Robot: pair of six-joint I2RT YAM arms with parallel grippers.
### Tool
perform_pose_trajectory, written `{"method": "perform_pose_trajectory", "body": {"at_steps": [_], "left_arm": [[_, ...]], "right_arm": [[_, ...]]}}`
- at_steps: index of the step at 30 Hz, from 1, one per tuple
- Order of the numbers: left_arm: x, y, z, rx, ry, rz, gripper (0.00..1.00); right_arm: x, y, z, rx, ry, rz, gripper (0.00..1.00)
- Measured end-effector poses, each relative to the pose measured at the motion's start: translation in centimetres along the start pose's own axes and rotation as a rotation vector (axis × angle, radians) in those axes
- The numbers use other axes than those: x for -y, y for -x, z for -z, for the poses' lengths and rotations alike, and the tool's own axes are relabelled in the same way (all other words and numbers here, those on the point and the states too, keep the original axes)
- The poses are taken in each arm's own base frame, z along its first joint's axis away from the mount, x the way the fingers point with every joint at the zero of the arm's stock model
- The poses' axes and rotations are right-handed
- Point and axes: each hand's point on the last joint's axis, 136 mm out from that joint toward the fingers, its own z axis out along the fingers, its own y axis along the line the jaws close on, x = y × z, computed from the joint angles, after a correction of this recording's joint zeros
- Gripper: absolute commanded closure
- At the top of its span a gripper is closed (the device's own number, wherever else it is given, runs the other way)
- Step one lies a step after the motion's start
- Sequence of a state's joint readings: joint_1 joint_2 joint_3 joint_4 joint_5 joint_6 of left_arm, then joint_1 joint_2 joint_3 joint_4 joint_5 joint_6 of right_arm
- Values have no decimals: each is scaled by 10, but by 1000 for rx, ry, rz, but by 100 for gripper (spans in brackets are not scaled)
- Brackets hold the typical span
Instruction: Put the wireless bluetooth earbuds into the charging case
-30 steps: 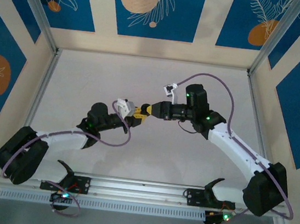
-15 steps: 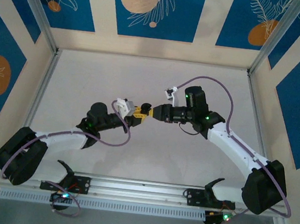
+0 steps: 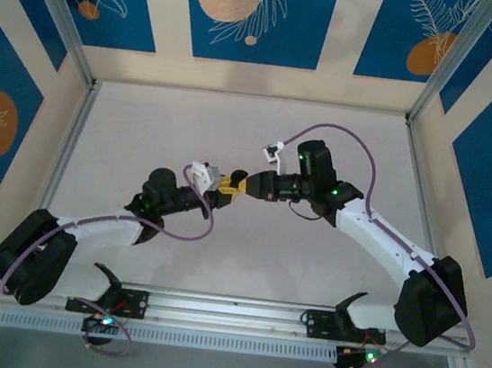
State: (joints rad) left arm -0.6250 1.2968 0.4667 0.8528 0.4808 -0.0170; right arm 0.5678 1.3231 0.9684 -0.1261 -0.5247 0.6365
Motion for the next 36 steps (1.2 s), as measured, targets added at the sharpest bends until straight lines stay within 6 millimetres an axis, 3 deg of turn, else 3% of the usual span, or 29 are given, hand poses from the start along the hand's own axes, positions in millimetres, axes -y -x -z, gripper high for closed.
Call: {"method": "perform_pose_trajectory", "body": {"at_steps": [19,26,30,36], "left_arm": [[-1,3,0,3,9,-2,85],[3,5,0,8,-17,-5,85],[3,9,-1,15,-21,-9,85],[4,9,-1,16,-25,-9,85]], "right_arm": [[-5,4,-3,-18,1,2,73],[-16,5,13,8,4,32,69],[-23,10,19,23,10,50,70],[-25,12,21,24,8,60,80]]}}
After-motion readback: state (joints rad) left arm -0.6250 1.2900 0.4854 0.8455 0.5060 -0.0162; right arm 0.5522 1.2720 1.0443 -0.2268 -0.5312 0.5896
